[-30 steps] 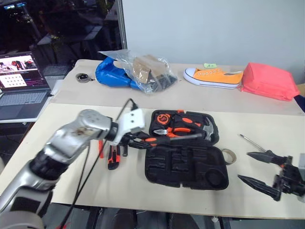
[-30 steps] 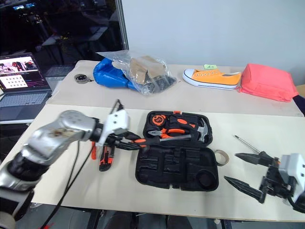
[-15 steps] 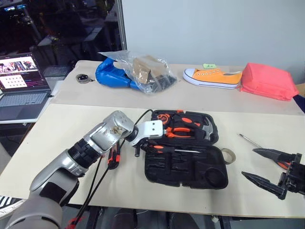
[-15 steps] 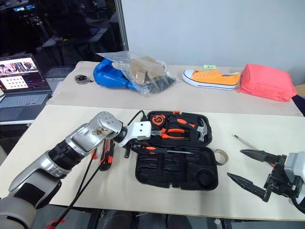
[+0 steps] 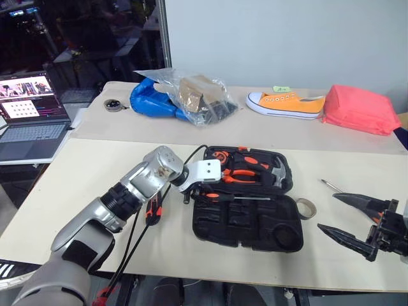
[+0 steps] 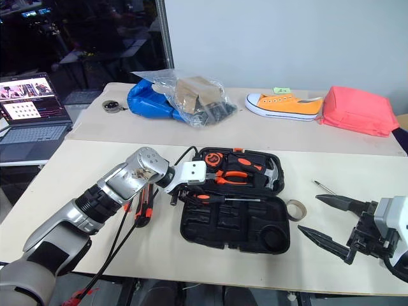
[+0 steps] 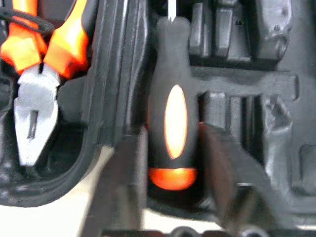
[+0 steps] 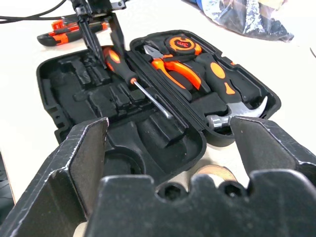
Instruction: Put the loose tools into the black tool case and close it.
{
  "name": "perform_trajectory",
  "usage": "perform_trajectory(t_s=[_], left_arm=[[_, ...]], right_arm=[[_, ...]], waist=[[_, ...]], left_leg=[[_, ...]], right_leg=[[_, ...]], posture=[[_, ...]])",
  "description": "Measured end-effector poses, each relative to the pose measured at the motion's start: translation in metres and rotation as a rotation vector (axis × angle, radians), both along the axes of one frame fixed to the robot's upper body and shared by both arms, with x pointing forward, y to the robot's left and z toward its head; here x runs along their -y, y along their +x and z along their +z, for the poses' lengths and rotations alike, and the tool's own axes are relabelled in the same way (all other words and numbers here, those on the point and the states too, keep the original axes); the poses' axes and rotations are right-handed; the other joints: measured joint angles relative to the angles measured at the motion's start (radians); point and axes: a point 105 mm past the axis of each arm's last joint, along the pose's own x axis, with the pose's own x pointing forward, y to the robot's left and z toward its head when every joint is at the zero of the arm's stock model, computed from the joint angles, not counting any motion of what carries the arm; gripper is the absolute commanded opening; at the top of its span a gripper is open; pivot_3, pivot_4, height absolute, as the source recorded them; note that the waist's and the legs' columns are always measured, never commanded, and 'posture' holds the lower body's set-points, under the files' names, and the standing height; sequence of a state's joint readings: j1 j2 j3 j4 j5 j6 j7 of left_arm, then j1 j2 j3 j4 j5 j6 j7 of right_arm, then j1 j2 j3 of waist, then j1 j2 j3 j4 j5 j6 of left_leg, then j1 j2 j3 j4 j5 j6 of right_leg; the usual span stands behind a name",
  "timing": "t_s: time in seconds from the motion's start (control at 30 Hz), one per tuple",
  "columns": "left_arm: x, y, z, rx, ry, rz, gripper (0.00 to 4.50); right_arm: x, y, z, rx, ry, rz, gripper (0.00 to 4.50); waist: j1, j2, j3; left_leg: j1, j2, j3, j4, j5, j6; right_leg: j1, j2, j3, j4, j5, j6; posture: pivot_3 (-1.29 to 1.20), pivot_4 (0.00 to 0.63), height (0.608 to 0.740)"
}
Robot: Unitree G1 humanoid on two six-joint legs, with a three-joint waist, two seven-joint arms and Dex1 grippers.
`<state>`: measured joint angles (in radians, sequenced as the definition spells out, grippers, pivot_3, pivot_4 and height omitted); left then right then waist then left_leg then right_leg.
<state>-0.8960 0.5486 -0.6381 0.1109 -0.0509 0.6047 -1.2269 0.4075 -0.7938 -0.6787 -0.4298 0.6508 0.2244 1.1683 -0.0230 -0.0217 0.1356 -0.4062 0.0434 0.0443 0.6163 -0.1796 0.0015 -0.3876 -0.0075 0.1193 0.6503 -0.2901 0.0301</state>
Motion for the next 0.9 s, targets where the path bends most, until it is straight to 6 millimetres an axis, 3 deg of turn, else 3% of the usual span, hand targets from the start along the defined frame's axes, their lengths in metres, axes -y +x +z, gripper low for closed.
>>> perform_trajectory(t_s=[0.1,0.17,0.27,0.4,0.53,0.7,0.9], left_arm=[[-0.011,-0.001,0.033,0.029,-0.094,0.031,2.97],[-0.010,-0.007,0.057,0.046,-0.202,0.037,2.43],[-0.004,-0.013,0.065,0.026,-0.345,0.061,1.47],[0.022,-0.018,0.044,-0.047,-0.534,0.141,0.03],[0.038,-0.008,0.025,-0.005,-0.585,0.237,0.03],[0.044,0.001,-0.022,0.003,-0.488,0.340,0.03],[0.038,-0.003,-0.030,0.074,-0.415,0.248,0.03]], right_arm=[[-0.001,0.000,0.001,0.002,-0.003,-0.003,4.50],[-0.001,0.000,0.001,0.003,-0.003,-0.006,4.50],[-0.002,0.001,0.001,0.007,-0.001,-0.010,4.50],[-0.005,0.005,0.002,0.009,0.007,-0.010,4.50],[-0.009,0.005,0.001,0.010,0.007,-0.009,4.50],[-0.009,0.004,0.000,-0.001,0.010,-0.012,4.50],[-0.012,0.003,0.002,-0.002,0.021,0.001,4.50]], waist=[[-0.005,0.002,0.000],[-0.002,0.003,-0.001],[0.005,0.004,-0.002],[0.012,0.004,-0.001],[0.010,0.003,-0.001],[0.004,0.004,-0.002],[-0.001,0.007,-0.006]], left_leg=[[-0.001,0.001,-0.001,0.000,0.000,0.000],[-0.001,0.000,-0.001,0.000,0.000,0.000],[-0.001,0.000,-0.001,0.000,0.000,0.000],[-0.002,0.000,-0.003,0.004,0.000,0.000],[-0.002,-0.001,-0.004,0.006,0.000,0.000],[-0.002,-0.002,-0.005,0.008,0.000,0.000],[0.001,-0.001,-0.005,0.007,0.000,0.000]], right_leg=[[0.000,0.000,0.000,-0.001,0.000,0.000],[0.000,-0.001,-0.001,-0.001,0.000,0.001],[0.001,-0.001,-0.001,-0.002,-0.001,0.001],[0.001,-0.001,-0.002,-0.001,0.000,0.001],[0.003,-0.001,-0.002,0.000,0.000,0.002],[0.003,-0.001,0.000,0.000,0.001,0.003],[0.005,0.000,-0.001,0.000,0.001,0.002]], posture=[[0.00,0.150,0.740],[0.00,0.150,0.740],[0.00,0.150,0.740],[0.00,0.150,0.740],[0.00,0.150,0.740],[0.00,0.150,0.740],[0.00,0.150,0.740]])
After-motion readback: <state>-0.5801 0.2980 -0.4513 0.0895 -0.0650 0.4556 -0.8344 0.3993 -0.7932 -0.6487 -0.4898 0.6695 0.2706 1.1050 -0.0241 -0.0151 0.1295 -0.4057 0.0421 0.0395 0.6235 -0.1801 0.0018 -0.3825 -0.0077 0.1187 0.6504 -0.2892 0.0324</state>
